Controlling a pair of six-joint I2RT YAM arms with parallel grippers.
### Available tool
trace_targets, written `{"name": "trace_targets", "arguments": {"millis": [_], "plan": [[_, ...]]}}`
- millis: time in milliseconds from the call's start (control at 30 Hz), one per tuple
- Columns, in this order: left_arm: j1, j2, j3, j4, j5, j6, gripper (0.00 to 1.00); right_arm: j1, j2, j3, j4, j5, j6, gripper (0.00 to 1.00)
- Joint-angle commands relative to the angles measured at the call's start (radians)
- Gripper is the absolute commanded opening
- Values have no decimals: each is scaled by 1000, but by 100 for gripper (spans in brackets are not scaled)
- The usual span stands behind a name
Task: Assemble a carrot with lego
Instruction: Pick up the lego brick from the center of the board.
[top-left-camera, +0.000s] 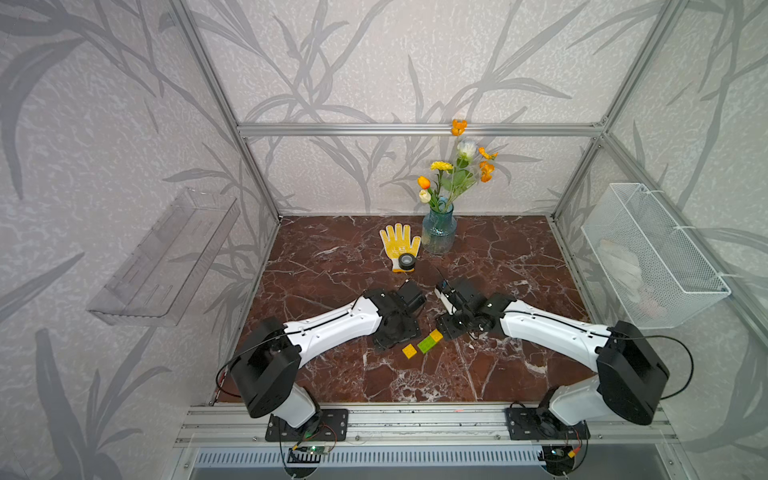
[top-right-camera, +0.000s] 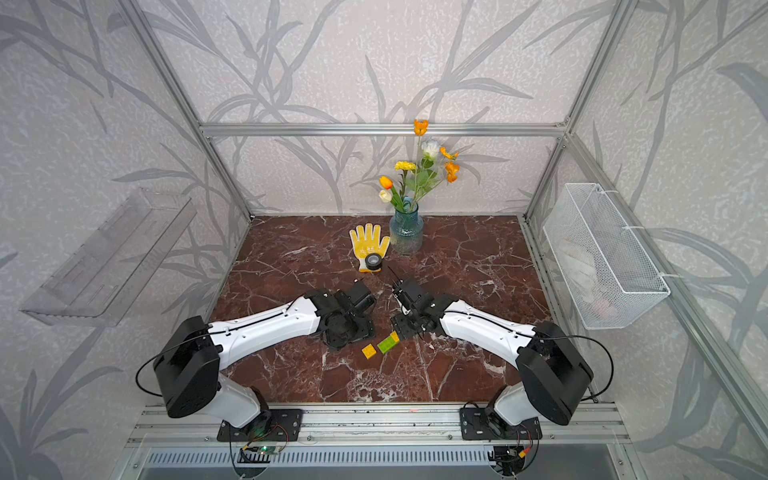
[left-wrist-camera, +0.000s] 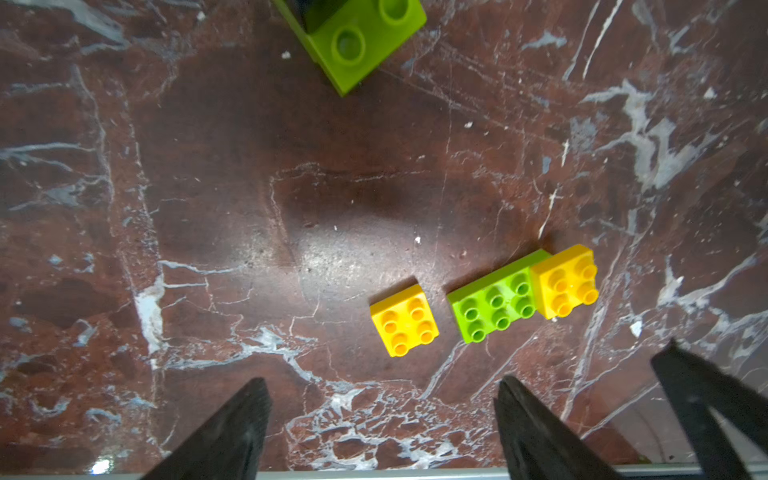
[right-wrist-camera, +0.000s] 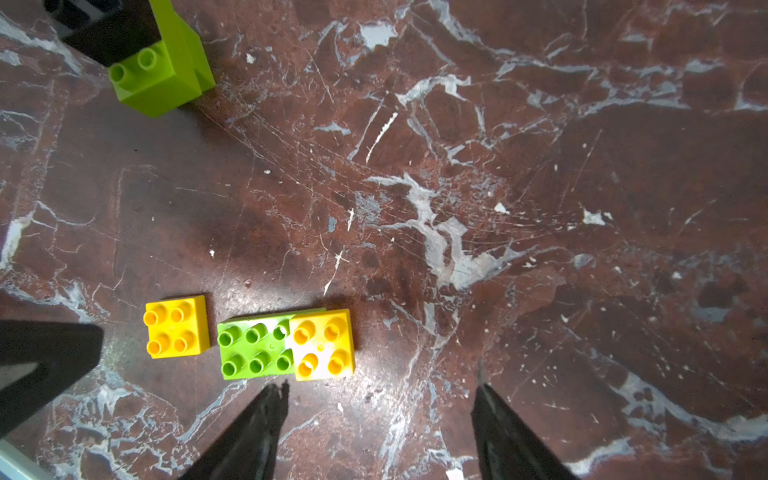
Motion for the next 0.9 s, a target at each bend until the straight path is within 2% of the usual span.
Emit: {"name": "trace_targets", "arguments": {"millis": [0, 400, 767, 867], "plan": [[-2, 60, 7, 13, 34, -122, 83, 0, -23, -14, 27, 24, 0, 73], [-5, 134, -19, 109, 80, -206, 70, -21, 19, -49, 48, 23, -8, 74], [-14, 139, -66, 151, 114, -250, 66, -35, 39, -62, 63, 16, 2, 74], [-19, 144, -75, 158, 122, -253, 62, -39, 50, -64, 61, 12, 8, 74]]}}
